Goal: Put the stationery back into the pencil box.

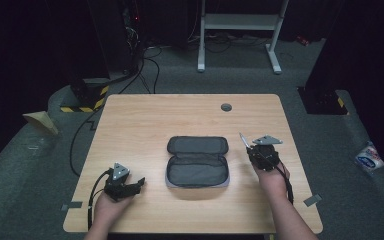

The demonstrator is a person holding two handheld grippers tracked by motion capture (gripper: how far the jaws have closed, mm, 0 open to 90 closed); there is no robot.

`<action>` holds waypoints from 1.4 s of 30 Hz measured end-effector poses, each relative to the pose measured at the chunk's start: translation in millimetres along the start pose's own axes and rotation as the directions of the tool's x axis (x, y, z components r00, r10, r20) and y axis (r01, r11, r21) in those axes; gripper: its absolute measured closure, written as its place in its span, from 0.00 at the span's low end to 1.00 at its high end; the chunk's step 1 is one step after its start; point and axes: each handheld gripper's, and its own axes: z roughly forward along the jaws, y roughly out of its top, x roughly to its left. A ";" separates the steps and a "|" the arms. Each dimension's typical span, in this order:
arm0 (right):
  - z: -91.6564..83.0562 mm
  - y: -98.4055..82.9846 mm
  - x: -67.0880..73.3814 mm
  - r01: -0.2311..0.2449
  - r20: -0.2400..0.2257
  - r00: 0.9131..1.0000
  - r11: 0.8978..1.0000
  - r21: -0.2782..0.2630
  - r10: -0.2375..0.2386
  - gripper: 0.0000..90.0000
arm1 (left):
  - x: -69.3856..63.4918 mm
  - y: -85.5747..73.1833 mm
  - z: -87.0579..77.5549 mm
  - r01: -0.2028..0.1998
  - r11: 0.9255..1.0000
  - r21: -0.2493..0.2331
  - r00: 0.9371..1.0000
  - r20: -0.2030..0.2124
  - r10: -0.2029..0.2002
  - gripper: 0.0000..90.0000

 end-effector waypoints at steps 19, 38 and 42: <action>-17.1 7.6 11.7 0.055 -0.028 0.998 0.996 -0.071 -0.057 0.87 | 0.2 -0.2 -0.5 -0.002 1.000 0.002 1.000 -0.002 0.002 0.32; -18.5 20.2 41.7 0.141 -0.085 0.985 0.983 -0.116 -0.151 0.87 | 0.1 0.1 0.0 -0.001 1.000 0.001 1.000 0.000 0.001 0.32; -18.0 20.1 47.5 0.154 -0.095 0.981 0.980 -0.125 -0.166 0.87 | 0.6 0.4 0.3 -0.006 1.000 0.002 1.000 0.001 0.006 0.32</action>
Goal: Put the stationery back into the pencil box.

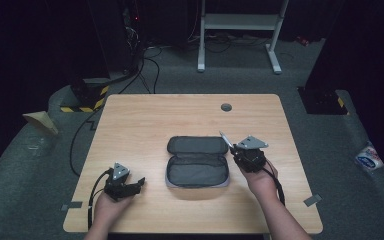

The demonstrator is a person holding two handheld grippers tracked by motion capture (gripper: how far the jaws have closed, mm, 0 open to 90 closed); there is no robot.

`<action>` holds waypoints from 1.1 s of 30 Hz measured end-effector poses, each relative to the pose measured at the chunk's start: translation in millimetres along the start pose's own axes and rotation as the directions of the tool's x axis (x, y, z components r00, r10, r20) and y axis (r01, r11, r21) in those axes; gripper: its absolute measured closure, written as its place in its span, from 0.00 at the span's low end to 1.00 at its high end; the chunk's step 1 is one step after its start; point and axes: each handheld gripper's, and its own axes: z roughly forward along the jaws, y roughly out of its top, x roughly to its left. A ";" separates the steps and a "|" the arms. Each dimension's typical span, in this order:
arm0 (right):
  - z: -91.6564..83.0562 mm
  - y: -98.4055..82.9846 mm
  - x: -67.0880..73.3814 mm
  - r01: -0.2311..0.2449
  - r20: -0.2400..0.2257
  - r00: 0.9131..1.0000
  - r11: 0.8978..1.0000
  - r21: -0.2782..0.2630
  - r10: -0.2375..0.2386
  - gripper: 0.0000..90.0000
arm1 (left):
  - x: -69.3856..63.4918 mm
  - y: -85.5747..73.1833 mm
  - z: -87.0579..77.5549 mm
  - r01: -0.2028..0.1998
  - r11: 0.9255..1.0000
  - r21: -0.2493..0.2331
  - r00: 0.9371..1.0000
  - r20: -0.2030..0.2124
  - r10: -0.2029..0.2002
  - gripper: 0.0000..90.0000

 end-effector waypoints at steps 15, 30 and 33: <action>4.9 7.9 22.6 0.040 -0.067 0.997 0.999 -0.031 -0.042 0.87 | 0.4 0.5 0.5 -0.002 1.000 0.001 1.000 0.001 0.002 0.32; 14.7 9.7 51.7 0.084 -0.136 0.987 0.996 -0.033 -0.088 0.87 | 0.7 0.9 0.8 -0.005 1.000 0.001 1.000 0.003 0.005 0.32; 15.8 11.3 58.2 0.098 -0.152 0.983 0.994 -0.041 -0.103 0.87 | 0.8 0.9 0.8 -0.006 1.000 0.002 1.000 0.003 0.006 0.32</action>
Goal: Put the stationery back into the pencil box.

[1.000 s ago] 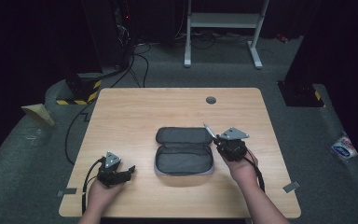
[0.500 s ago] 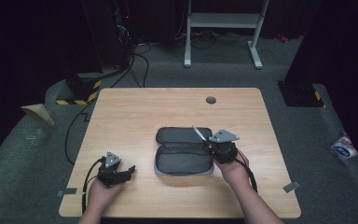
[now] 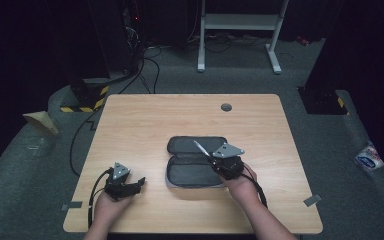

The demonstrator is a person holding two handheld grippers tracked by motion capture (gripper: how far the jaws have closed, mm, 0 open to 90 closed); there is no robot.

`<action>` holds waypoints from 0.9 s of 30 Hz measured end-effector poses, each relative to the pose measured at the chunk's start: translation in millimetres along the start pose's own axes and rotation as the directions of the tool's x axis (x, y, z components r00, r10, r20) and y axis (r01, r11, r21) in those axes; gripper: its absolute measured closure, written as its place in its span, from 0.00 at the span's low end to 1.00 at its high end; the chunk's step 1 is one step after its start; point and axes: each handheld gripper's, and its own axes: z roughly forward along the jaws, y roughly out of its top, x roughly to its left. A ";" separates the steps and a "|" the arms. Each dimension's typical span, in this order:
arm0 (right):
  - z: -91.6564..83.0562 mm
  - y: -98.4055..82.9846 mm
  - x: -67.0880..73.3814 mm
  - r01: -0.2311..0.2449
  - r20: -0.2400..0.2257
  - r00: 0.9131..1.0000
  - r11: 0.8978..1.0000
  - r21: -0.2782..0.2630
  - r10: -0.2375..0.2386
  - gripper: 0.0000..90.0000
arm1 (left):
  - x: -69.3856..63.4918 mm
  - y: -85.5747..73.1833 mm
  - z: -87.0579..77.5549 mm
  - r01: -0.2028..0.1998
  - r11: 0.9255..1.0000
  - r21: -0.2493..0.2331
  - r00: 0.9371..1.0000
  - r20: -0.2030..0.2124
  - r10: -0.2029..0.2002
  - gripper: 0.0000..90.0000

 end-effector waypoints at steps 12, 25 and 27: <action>2.5 5.0 16.7 0.036 -0.057 0.998 0.999 -0.010 -0.037 0.87 | 0.0 0.0 0.0 0.000 1.000 0.000 1.000 0.000 0.000 0.32; 12.6 3.2 30.6 0.075 -0.121 0.990 0.997 0.010 -0.073 0.87 | -0.1 0.1 0.2 0.000 1.000 0.001 1.000 0.002 0.000 0.32; 15.6 2.1 32.5 0.093 -0.134 0.987 0.995 0.019 -0.090 0.87 | 0.0 0.2 0.2 -0.001 1.000 0.001 1.000 0.001 0.001 0.32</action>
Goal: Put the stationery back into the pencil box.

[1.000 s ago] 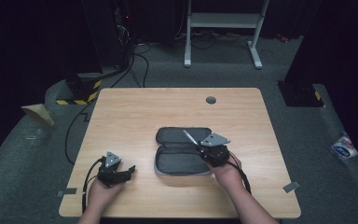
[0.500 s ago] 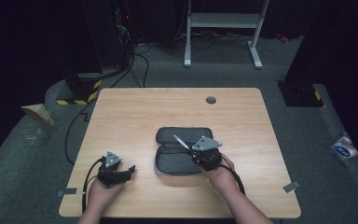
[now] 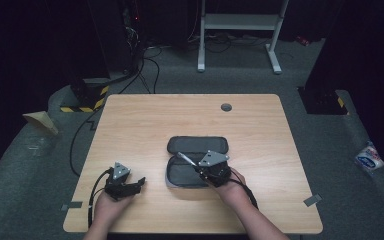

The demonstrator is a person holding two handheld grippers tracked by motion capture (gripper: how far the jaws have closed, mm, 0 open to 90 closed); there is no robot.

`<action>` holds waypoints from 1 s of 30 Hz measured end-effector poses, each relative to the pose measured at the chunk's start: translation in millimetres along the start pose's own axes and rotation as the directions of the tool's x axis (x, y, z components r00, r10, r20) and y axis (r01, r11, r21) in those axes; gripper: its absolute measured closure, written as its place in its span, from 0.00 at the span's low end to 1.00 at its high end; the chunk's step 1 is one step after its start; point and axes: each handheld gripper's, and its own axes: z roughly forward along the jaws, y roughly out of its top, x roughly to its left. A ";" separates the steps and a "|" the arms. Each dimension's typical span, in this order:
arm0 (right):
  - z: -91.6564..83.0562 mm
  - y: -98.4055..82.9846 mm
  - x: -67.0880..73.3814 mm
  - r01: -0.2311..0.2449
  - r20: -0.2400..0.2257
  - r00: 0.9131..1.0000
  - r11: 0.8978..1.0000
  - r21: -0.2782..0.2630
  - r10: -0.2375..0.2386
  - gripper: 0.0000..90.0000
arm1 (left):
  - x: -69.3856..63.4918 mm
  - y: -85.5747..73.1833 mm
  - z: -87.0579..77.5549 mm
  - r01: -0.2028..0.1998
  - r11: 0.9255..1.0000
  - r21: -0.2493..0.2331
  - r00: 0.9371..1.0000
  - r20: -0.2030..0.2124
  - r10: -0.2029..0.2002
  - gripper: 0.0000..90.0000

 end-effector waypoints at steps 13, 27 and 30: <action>14.1 -6.7 5.4 0.019 -0.074 0.997 0.998 0.059 -0.014 0.83 | -0.2 0.0 0.1 0.003 1.000 0.000 1.000 0.001 -0.003 0.32; 9.7 -7.7 0.9 -0.038 -0.034 0.999 0.999 0.026 0.038 0.67 | -0.2 0.0 0.1 0.002 1.000 -0.001 1.000 0.001 -0.002 0.32; 9.3 -9.2 0.5 -0.051 -0.019 0.999 0.999 0.019 0.051 0.62 | -0.1 0.0 0.0 0.002 1.000 0.000 1.000 0.001 -0.002 0.32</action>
